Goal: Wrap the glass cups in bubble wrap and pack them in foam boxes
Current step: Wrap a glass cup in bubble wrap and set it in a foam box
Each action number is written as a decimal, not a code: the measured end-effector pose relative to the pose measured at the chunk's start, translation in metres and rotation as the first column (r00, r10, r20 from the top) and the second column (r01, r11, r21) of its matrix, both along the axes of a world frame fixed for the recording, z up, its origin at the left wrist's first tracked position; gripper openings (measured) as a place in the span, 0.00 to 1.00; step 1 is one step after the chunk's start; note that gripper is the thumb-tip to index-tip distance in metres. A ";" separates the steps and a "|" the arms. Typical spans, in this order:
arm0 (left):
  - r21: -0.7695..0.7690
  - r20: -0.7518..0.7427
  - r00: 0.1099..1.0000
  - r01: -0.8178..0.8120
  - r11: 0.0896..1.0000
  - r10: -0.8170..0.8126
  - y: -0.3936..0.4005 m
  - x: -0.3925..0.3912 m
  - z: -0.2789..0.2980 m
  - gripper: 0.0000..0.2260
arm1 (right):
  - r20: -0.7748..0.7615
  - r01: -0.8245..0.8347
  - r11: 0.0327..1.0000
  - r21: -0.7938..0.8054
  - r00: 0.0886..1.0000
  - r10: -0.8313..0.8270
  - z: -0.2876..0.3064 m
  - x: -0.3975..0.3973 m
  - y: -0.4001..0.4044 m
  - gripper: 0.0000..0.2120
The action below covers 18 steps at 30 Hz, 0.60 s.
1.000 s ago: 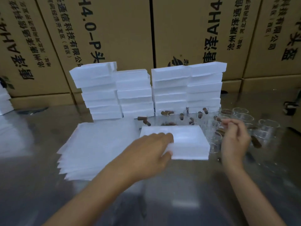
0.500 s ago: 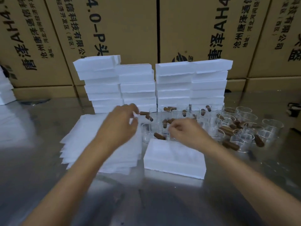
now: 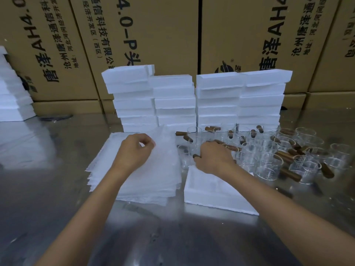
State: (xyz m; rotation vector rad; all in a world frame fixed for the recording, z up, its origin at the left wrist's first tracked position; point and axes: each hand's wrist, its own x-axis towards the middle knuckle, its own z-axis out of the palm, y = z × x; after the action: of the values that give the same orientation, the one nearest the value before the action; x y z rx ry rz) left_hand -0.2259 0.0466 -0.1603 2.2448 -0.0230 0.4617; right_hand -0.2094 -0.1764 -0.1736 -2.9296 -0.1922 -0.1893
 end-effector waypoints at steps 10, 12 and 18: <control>-0.215 0.017 0.998 0.064 0.974 -0.062 0.000 -0.018 0.019 0.12 | 0.162 -0.168 0.610 0.774 0.985 0.066 0.066 -0.046 -0.024 0.12; -0.223 0.052 0.996 0.087 0.971 -0.077 -0.003 -0.022 0.023 0.12 | 0.105 -0.225 0.627 0.745 0.969 0.223 0.074 -0.056 -0.026 0.11; -0.170 0.241 0.960 0.185 0.968 -0.141 -0.021 -0.044 0.043 0.10 | 0.166 -0.296 0.934 0.201 0.950 0.265 0.061 -0.065 -0.017 0.12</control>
State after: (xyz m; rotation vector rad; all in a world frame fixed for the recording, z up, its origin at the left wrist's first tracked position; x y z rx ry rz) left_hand -0.2704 0.0259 -0.1175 1.9738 -0.2709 0.6024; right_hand -0.2742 -0.1938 -0.1129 -2.6282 -0.5691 -0.3425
